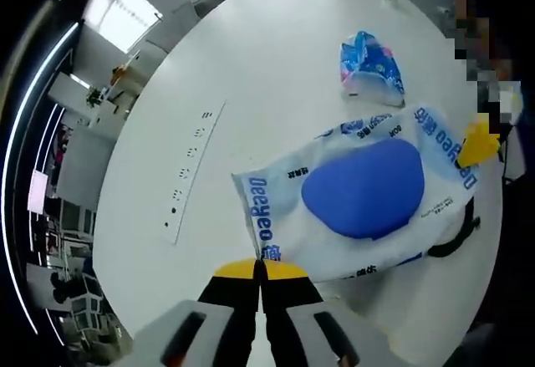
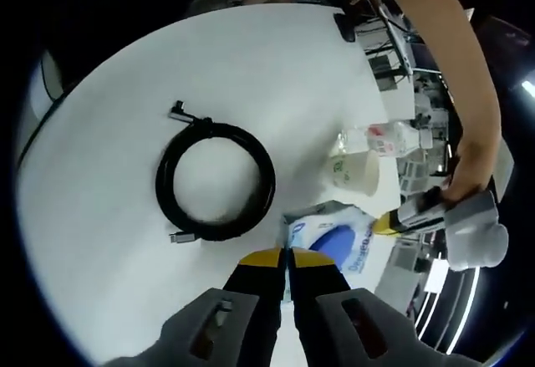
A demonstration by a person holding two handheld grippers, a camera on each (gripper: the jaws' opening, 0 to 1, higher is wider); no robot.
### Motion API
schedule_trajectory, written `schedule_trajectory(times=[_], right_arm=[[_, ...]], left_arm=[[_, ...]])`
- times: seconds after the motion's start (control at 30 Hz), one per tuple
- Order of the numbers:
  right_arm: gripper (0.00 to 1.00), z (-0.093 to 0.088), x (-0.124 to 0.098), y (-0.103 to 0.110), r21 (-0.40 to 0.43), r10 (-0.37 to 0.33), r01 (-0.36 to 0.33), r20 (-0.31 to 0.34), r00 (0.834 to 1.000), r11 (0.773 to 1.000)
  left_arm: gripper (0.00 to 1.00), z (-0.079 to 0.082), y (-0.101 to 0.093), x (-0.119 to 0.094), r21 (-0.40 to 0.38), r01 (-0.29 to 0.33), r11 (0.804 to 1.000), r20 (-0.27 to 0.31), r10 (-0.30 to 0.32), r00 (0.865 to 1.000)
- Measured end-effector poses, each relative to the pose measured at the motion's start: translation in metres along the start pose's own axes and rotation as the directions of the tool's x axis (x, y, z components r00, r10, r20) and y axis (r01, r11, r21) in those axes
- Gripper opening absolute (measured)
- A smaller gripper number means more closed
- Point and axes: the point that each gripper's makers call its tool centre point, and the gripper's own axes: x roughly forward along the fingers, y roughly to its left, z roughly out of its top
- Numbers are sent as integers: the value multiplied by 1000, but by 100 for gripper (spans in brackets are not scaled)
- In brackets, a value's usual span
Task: Arrange the tabletop items into an orderly group along one side of the table until the central work area is clear of visible clutter.
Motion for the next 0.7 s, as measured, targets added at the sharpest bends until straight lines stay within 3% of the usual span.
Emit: schedule_trajectory(times=[0.27, 0.7], right_arm=[[0, -2, 3, 31, 10, 54, -54, -7, 999, 999], [0, -2, 12, 53, 24, 96, -96, -17, 995, 995]], left_arm=[[0, 0, -35, 24, 21, 52, 998, -20, -51, 998], [0, -6, -54, 44, 22, 95, 995, -31, -94, 995]])
